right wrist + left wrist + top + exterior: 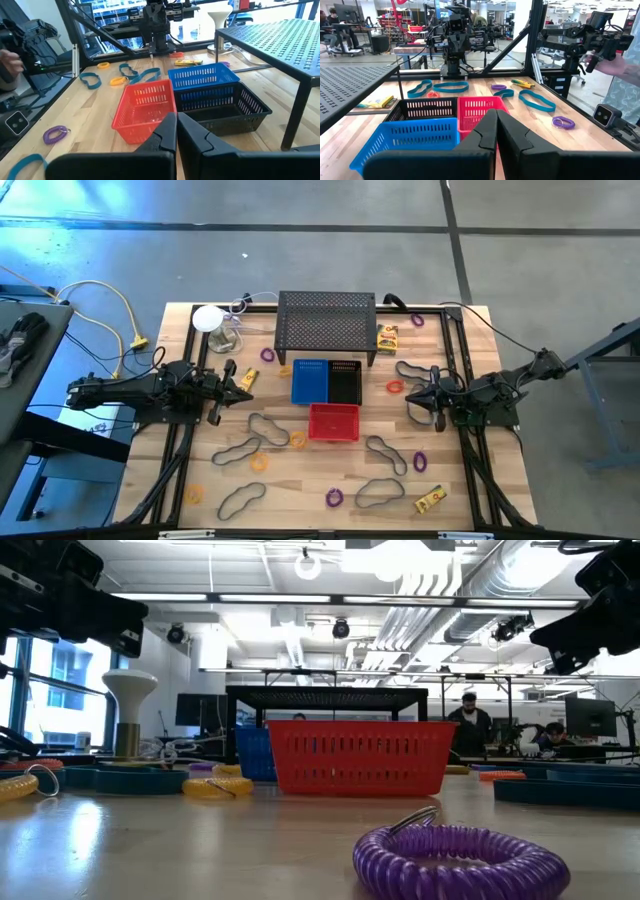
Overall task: Pick & Place Office Desk Supplies
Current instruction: Put the yellow crayon box into the blue bin
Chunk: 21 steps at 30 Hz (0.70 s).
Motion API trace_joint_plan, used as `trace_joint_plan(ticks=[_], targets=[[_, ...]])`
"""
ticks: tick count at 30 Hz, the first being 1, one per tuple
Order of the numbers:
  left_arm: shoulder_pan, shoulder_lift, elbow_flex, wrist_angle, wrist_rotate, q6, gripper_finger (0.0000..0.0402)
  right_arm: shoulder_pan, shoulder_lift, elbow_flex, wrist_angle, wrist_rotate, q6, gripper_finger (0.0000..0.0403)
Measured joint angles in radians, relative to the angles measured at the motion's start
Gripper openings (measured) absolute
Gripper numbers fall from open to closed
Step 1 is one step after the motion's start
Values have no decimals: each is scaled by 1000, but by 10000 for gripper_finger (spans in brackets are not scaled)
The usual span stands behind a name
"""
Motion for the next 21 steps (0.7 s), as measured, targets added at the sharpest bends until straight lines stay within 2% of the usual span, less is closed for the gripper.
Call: trace_joint_plan(ticks=[5,11,21], targets=[[0,0,0,4,0,0,0,0,0,-2,17,-1,-30,2],[0,0,0,6,0,26,0,0,0,-7,79,-1,75,2],[0,1,0,3,4,14,0,0,0,-5,91,0,-37,2]])
